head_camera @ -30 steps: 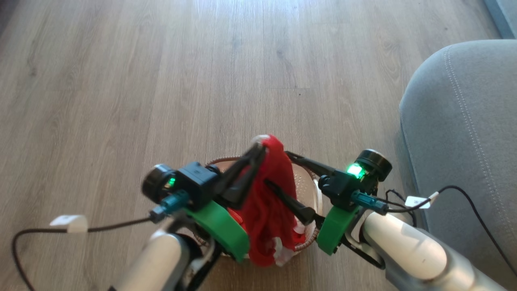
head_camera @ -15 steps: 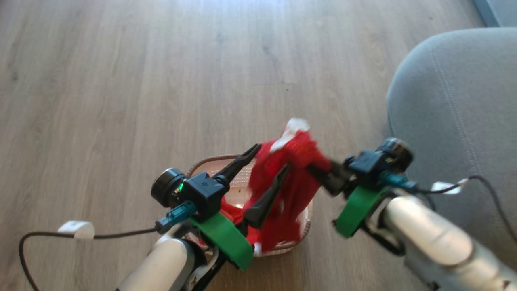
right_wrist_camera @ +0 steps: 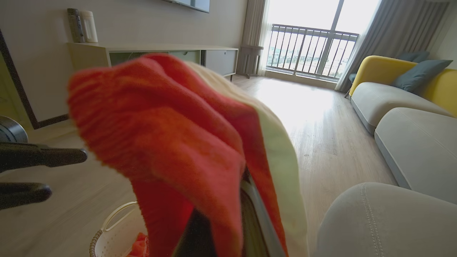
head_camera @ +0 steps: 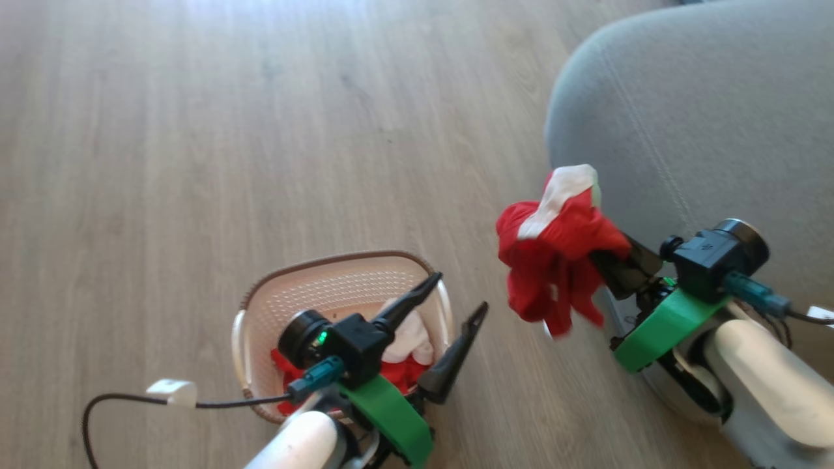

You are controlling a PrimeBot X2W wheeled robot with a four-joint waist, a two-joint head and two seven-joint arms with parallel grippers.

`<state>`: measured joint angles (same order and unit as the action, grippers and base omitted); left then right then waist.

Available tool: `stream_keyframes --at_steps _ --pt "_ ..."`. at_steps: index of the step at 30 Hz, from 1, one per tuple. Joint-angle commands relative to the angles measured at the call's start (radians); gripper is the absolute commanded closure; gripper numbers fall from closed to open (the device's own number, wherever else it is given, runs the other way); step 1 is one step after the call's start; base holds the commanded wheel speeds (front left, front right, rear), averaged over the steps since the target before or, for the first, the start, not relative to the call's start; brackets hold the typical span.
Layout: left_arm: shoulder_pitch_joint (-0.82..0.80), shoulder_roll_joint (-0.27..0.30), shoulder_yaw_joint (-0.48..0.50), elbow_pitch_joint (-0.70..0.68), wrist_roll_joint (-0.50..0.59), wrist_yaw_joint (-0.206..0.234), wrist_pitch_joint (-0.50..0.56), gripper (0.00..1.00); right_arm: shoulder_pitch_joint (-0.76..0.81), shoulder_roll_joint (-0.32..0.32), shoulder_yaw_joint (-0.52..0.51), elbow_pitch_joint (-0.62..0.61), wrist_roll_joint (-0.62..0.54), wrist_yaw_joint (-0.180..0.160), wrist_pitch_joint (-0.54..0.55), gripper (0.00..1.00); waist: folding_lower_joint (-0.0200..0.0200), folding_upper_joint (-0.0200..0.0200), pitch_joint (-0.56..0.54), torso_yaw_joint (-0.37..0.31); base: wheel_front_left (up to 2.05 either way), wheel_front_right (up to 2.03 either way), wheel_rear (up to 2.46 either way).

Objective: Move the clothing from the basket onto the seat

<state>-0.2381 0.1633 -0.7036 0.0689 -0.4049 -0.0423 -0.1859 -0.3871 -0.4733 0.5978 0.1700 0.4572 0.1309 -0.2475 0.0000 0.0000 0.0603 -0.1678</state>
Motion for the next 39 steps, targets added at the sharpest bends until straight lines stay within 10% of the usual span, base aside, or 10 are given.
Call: stream_keyframes --at_steps 1,11,19,32,39 --pt "-0.033 -0.012 0.023 -0.024 0.002 -0.006 -0.014 0.0 -0.001 -0.02 -0.026 -0.05 -0.007 0.0 0.005 1.0 0.0 0.0 0.024 -0.037 0.0 0.0 0.0" --pt "-0.126 -0.033 -0.006 -0.001 0.038 -0.02 -0.017 0.0 -0.012 -0.022 -0.25 -0.078 0.002 0.0 0.028 1.0 0.0 0.0 0.19 -0.052 0.0 0.0 0.0" --pt "-0.224 -0.016 -0.004 -0.012 0.07 -0.026 0.011 0.0 -0.312 -0.03 -0.448 0.099 0.027 0.0 0.086 1.0 0.0 0.0 0.377 -0.016 0.0 0.0 0.0" --pt "-0.262 -0.068 0.026 -0.004 0.051 0.019 -0.039 0.0 -0.897 -0.283 -0.909 0.454 -0.116 0.0 0.248 1.0 0.0 0.0 0.61 0.179 0.0 0.0 0.0" --pt "-0.249 -0.043 0.053 -0.026 0.06 0.039 -0.056 0.0 -0.961 -0.334 -1.128 0.594 -0.264 0.0 0.254 1.0 0.0 0.0 0.702 0.209 0.0 0.0 0.0"
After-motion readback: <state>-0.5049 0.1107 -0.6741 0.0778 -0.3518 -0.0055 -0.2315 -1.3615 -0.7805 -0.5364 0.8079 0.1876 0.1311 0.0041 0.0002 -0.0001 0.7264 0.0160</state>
